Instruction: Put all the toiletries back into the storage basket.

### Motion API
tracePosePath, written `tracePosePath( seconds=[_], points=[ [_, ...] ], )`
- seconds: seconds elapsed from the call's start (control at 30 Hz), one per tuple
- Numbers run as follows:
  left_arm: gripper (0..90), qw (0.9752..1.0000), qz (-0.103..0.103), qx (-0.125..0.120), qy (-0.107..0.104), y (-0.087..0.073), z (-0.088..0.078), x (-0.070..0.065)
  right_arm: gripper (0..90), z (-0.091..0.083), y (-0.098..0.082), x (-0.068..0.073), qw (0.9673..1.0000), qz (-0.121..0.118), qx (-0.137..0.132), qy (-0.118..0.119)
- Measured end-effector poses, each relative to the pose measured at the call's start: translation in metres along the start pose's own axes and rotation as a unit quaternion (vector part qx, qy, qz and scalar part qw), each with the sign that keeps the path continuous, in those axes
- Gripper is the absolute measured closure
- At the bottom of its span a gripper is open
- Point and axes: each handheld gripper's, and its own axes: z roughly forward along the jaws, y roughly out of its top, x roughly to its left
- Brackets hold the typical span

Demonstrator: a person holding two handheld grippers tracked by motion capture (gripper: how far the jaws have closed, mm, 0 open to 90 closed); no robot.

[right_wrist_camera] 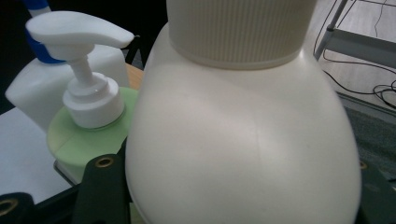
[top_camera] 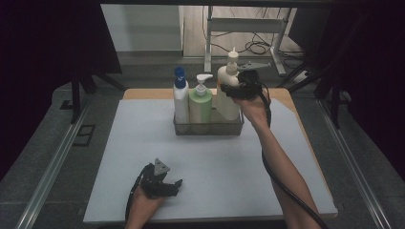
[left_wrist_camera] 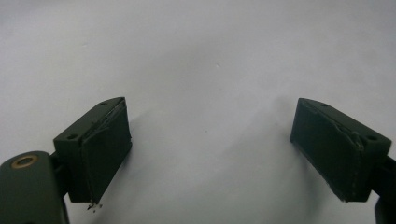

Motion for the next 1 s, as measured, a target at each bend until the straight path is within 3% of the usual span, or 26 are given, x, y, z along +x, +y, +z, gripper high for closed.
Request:
tracePosePath(
  seconds=[0.53,1.0],
  points=[
    [11.9,1.0,0.002,0.003,0.0,0.0,0.0,0.0,39.2,0.029,-0.016,-0.003,0.9999,0.003,0.004,-0.01],
    [11.9,1.0,0.002,0.003,0.0,0.0,0.0,0.0,39.1,0.037,-0.031,-0.001,0.9998,0.011,0.019,-0.005]
  ],
)
